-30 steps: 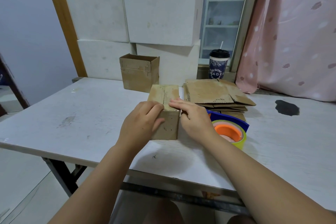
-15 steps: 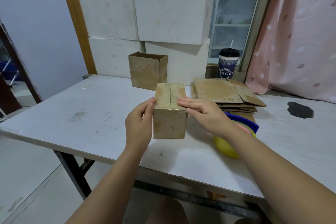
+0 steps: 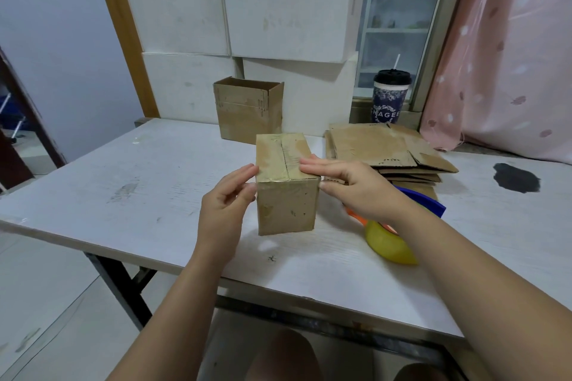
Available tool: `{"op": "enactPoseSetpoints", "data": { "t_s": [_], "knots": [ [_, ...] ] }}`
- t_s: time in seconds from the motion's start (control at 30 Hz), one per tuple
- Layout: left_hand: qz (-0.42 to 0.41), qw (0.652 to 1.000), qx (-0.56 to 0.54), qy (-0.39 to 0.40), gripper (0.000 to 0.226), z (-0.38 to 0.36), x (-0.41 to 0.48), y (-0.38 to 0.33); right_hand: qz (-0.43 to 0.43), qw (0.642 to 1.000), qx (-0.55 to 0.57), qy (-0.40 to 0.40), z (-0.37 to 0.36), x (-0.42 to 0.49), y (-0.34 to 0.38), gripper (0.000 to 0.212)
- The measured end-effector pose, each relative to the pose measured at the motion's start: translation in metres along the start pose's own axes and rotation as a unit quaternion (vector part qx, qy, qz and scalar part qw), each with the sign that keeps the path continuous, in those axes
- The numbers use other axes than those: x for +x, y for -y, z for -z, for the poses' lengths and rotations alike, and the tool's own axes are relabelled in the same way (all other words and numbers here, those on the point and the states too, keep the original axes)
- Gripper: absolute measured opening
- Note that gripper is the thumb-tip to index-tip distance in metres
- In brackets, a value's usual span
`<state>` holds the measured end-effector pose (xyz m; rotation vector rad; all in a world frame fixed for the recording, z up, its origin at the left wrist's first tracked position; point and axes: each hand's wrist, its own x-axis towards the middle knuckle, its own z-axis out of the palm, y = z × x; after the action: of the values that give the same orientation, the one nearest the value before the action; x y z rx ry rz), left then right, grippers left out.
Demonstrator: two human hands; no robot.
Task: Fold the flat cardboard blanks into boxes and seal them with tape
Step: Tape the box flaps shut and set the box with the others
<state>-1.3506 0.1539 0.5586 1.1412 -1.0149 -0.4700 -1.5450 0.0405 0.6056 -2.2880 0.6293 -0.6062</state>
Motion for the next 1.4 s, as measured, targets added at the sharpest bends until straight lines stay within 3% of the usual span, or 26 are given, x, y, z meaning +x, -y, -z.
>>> {"op": "enactPoseSetpoints", "data": {
  "t_s": [0.47,0.7,1.03,1.27,1.4],
  "knots": [
    [0.0,0.992,0.033,0.118,0.033,0.012,0.014,-0.011,0.007,1.0,-0.005,0.002,0.004,0.0,-0.001,0.044],
    [-0.043,0.988,0.108,0.099,0.032,0.004,0.016,-0.007,0.017,1.0,0.001,0.006,0.003,0.001,0.0,0.047],
    [-0.02,0.984,0.108,0.141,0.03,0.013,0.02,-0.006,0.025,0.999,-0.022,-0.03,0.0,0.003,0.002,0.043],
    [-0.062,0.977,0.178,0.095,0.039,0.004,0.011,-0.001,0.049,0.987,-0.117,-0.099,-0.011,0.003,0.008,0.042],
    [-0.04,0.986,0.155,0.051,0.012,-0.01,0.008,-0.009,0.062,0.981,-0.147,-0.114,-0.016,0.001,0.01,0.048]
  ]
}}
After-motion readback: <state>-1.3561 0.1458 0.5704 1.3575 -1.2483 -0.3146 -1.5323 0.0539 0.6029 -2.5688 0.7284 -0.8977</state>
